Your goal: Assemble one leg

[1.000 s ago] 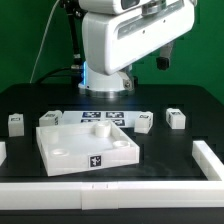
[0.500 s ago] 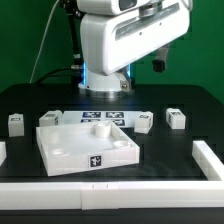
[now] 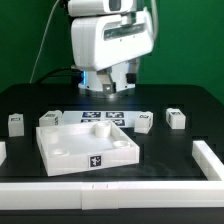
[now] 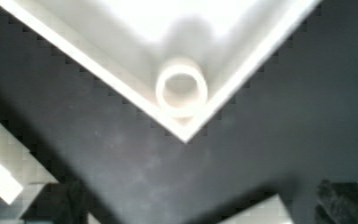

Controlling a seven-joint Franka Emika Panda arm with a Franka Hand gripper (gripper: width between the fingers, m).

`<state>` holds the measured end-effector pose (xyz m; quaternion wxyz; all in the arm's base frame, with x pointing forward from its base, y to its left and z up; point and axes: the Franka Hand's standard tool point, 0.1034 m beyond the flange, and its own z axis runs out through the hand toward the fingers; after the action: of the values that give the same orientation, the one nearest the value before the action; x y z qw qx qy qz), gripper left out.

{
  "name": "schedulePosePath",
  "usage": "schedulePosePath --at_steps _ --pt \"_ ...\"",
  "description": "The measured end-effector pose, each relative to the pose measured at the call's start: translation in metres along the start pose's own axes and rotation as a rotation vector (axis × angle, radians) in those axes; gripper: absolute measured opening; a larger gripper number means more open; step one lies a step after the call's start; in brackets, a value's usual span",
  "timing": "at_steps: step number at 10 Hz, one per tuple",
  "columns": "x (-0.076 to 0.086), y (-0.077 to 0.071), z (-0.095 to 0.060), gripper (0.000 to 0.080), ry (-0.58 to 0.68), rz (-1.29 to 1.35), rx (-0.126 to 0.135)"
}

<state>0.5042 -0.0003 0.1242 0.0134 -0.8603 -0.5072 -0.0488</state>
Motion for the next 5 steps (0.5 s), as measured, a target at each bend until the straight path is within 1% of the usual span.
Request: schedulePosePath --at_steps 1,2,5 --pt "-0.0124 -0.0014 0.0055 0.0649 0.001 -0.03 -0.022" --pt "-0.0112 -0.0024 0.0052 0.0649 -0.001 -0.001 -0.013" --pt "-0.011 -0.0014 0.005 0.0649 0.0 -0.001 -0.015"
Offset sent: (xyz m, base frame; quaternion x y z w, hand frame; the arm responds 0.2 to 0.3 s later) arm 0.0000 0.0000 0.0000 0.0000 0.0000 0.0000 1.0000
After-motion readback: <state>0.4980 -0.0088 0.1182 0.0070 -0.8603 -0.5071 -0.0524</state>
